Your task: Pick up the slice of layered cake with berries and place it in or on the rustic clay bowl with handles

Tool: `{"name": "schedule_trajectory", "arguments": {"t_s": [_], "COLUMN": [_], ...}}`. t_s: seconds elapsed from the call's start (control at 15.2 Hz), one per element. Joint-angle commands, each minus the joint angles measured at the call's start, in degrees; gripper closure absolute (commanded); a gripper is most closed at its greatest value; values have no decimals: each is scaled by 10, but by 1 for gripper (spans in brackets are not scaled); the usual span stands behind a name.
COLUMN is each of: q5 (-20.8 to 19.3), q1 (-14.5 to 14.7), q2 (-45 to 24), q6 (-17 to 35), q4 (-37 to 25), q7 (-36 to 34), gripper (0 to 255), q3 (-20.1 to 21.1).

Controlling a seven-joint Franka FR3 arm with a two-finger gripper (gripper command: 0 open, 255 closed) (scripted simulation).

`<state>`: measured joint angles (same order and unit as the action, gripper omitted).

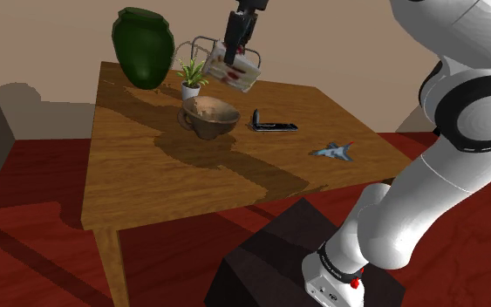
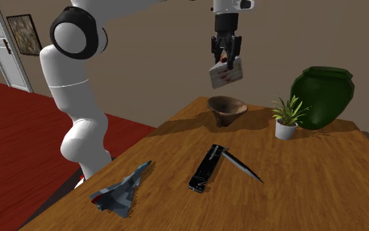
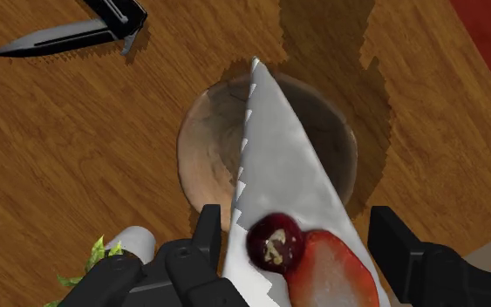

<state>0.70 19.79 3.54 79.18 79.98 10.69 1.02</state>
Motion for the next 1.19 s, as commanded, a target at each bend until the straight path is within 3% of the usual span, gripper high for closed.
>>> {"name": "schedule_trajectory", "arguments": {"t_s": [0.0,1.12], "q5": [-2,1], "q1": [10,10], "q2": [-52,10], "q6": [-14,137], "q4": [-67,147], "q7": [-23,-20], "gripper": [255,255], "q3": [12,11]}}
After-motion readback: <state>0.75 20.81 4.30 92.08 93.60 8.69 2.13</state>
